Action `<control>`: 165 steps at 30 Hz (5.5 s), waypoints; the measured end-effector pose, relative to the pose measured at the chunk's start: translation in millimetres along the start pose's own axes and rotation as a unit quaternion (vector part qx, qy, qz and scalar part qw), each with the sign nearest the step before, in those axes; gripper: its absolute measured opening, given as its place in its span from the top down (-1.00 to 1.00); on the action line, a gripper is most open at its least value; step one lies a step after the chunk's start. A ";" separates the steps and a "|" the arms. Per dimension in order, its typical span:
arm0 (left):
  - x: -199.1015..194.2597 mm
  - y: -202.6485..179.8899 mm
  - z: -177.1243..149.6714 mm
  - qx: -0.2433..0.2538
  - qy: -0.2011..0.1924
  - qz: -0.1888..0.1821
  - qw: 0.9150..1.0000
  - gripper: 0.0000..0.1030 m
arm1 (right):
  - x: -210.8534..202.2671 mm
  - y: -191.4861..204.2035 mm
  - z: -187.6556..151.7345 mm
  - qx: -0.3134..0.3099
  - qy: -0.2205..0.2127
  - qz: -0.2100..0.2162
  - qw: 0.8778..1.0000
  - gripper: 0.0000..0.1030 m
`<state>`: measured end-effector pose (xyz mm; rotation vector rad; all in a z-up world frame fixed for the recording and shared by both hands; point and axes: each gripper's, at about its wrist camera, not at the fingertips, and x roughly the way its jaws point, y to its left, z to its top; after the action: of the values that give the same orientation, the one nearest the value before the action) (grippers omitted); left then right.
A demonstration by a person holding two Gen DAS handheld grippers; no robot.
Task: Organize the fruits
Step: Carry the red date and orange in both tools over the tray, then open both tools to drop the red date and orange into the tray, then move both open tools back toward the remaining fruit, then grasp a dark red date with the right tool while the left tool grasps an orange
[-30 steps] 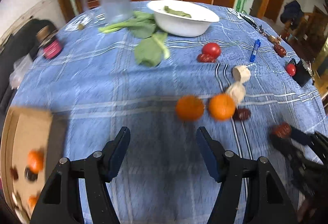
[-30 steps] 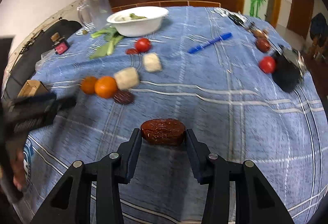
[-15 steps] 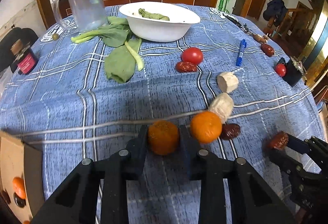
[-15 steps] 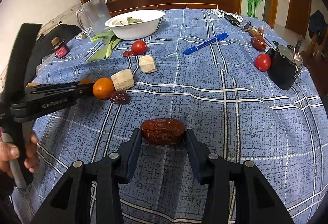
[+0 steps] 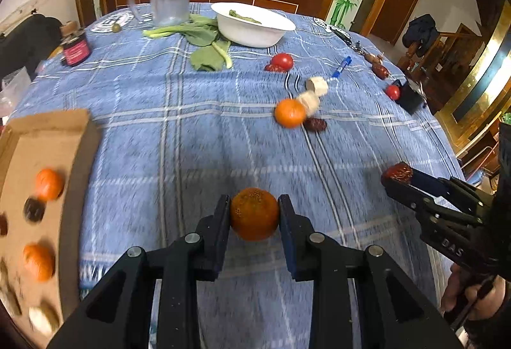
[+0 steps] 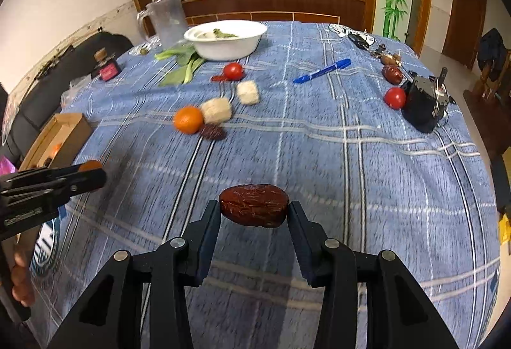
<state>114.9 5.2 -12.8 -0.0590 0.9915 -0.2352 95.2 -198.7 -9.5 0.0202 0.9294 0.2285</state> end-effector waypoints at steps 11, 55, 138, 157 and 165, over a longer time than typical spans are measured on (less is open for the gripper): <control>-45.2 25.6 -46.9 -0.020 -0.006 0.017 1.000 0.45 | -9.8 38.7 -27.7 -0.015 0.019 -0.002 1.000 0.10; -109.1 241.7 -74.1 -0.185 -0.032 0.134 0.973 0.44 | 65.8 285.7 92.6 -0.140 0.006 0.138 0.980 0.08; -60.3 50.5 -45.5 -0.058 -0.021 0.149 0.987 -0.46 | -22.7 45.5 -2.6 -0.014 0.007 0.033 0.999 -0.17; 4.2 14.6 14.7 -0.022 0.024 0.163 0.986 -0.46 | 88.5 22.6 69.1 -0.058 0.013 0.067 0.996 0.43; 57.9 -23.2 65.5 -0.005 0.024 0.107 0.994 -0.45 | 64.4 -13.8 61.9 -0.031 -0.003 0.061 0.998 0.44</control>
<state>196.0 -34.1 -20.9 0.0441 1.0395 -0.0349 184.2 -194.0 -24.9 0.0206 0.9165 0.3696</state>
